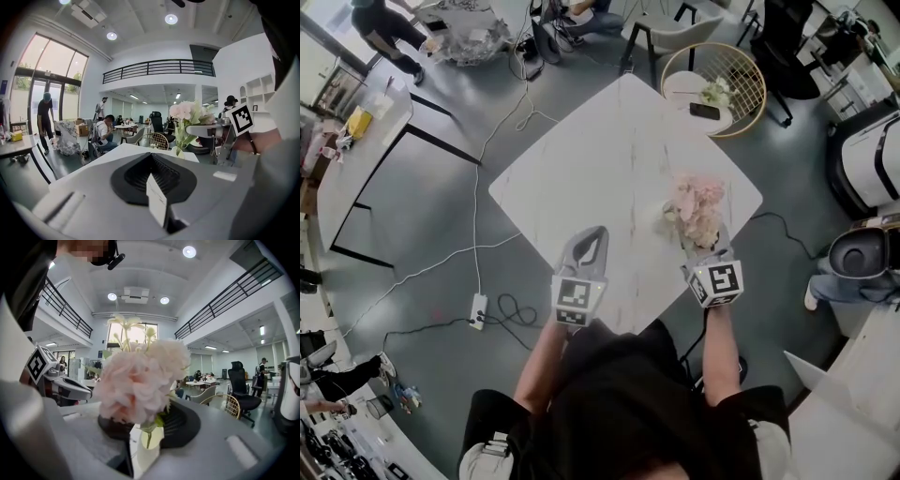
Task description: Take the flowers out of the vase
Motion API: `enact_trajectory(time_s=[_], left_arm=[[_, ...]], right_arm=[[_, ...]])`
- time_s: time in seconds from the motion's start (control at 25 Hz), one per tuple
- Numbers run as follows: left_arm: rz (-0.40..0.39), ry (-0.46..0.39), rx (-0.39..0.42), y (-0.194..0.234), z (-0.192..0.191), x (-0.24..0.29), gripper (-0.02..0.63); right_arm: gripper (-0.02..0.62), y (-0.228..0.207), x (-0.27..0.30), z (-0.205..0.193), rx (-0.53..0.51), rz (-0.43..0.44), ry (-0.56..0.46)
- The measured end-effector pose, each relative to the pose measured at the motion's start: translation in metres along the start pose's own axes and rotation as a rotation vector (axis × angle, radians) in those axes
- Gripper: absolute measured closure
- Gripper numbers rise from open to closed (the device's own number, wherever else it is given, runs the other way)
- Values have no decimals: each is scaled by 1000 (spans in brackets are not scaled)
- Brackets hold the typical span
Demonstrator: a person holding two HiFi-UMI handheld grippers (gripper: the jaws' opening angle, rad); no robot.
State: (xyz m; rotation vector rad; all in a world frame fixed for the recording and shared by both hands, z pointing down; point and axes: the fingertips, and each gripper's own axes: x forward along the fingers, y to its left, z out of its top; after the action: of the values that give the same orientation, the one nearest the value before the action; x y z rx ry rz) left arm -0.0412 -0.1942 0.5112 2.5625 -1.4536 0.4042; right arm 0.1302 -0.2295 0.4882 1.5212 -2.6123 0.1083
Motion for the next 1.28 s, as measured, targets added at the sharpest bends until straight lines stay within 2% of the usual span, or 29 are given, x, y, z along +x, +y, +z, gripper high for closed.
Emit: enact_trajectory(time_s=[0.4,1.28], left_arm=[[-47,-26,20,0,6,-10,598],[-149,-83,60,9,12,-40,598]], right_arm=[[472,-1,-21,27,-22,-77,-59],[472,27,-65,76,-103,-235,-152]])
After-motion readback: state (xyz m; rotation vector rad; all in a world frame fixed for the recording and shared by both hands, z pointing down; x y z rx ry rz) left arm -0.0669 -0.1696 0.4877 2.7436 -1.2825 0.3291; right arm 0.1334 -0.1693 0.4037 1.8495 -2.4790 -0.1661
